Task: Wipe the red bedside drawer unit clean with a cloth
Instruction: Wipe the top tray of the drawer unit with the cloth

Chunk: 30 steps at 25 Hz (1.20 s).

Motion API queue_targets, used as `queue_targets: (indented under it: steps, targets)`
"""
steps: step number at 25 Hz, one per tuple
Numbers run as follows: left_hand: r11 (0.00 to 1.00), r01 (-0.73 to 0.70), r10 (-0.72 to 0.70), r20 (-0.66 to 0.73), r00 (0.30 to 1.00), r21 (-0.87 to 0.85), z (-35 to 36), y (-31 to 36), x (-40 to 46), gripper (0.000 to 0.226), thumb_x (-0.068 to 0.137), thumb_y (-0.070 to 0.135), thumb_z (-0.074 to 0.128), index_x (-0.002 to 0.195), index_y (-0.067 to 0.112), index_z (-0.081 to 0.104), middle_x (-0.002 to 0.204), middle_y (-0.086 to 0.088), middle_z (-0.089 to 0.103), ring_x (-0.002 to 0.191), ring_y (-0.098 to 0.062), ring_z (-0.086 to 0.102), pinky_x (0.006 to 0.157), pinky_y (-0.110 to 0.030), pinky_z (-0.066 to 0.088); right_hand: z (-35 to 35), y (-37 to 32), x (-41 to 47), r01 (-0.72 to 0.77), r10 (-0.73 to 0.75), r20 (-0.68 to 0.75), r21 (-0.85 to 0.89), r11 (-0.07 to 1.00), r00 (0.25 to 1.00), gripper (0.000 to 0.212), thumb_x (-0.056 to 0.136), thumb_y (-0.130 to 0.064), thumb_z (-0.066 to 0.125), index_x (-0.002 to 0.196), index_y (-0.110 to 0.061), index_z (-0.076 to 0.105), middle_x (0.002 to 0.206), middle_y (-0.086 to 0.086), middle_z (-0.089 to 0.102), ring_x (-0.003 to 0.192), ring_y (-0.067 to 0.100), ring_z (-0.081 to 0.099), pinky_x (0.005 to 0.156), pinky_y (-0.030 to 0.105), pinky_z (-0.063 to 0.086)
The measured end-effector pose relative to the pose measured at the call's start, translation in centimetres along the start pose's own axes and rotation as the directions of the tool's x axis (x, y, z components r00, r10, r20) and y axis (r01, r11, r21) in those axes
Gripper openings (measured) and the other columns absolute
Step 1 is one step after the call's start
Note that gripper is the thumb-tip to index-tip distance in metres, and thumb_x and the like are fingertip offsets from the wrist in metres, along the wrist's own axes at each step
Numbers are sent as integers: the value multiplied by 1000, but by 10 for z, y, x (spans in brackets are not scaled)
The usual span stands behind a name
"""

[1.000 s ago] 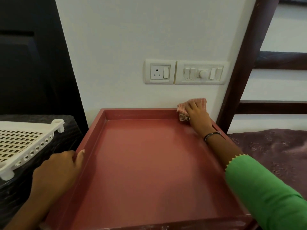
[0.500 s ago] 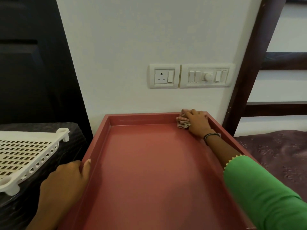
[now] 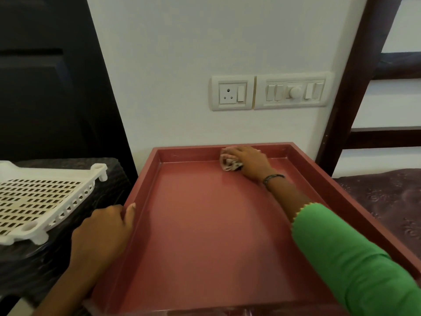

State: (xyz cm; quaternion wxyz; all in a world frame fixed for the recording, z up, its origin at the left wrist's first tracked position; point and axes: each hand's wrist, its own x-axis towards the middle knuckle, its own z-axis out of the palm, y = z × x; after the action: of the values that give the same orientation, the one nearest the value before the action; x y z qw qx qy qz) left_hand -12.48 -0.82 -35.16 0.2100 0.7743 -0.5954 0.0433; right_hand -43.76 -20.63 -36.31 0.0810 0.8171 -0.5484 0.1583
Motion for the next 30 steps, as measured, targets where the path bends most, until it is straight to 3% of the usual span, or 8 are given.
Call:
queue_targets:
  steps: [5,10,15,20,22,25,27,30]
  targets:
    - [1000,20,-20,-3,1000,-9,1,-1,2,46,100,46,33,80,16,62,63,6,48,52,-9,42,50,-27,30,-10,76,-21,-266,266,2,66,962,964,38,88,-14,54,125,-23,53,129,10,59,114,33,56,92,45,48]
    - [998,29,-29,-2,1000,-59,2,2,0,44,100,44,35,72,18,55,63,6,50,55,-11,47,56,-29,37,6,43,-10,-401,421,-136,153,903,897,34,90,-15,54,124,-19,57,129,10,58,118,32,53,91,40,45]
    - [996,32,-31,2,1000,-82,4,0,1,45,100,43,35,65,19,47,64,4,50,55,-13,46,57,-30,37,31,-63,32,-220,252,-193,174,960,948,43,89,-43,45,123,-25,63,121,5,66,109,26,61,87,31,40]
    - [997,19,-19,2,1000,-69,3,-2,1,45,101,43,34,65,18,46,62,4,48,53,-10,43,52,-29,30,62,-151,77,-85,131,-151,276,957,980,37,93,-27,46,126,-19,62,129,3,61,120,23,55,103,31,39]
    - [998,9,-10,-8,1000,-66,5,-2,0,45,101,44,33,67,17,49,63,4,48,54,-13,46,54,-30,34,64,-178,83,-54,94,-114,313,948,989,36,95,-21,44,126,-16,62,131,5,60,122,25,53,102,32,40]
    - [999,3,-3,-6,1000,-54,6,-4,2,46,101,44,32,69,17,51,64,4,49,55,-13,46,55,-30,35,52,-169,82,128,-122,-53,137,982,991,31,99,-32,46,118,-19,68,129,4,57,117,28,54,82,26,40]
    - [998,-4,4,-4,1000,-61,6,-4,2,45,101,44,33,69,17,50,63,5,48,53,-11,45,51,-29,33,41,-141,75,292,-298,41,116,949,954,30,98,-22,48,123,-25,64,135,3,52,119,29,52,82,35,44]
    - [998,-15,14,-17,1000,-53,7,-3,1,45,101,44,32,69,17,49,63,5,49,52,-10,45,49,-29,31,40,-137,70,243,-243,-1,87,966,970,44,96,-10,44,135,-29,53,144,0,46,127,25,47,91,39,43]
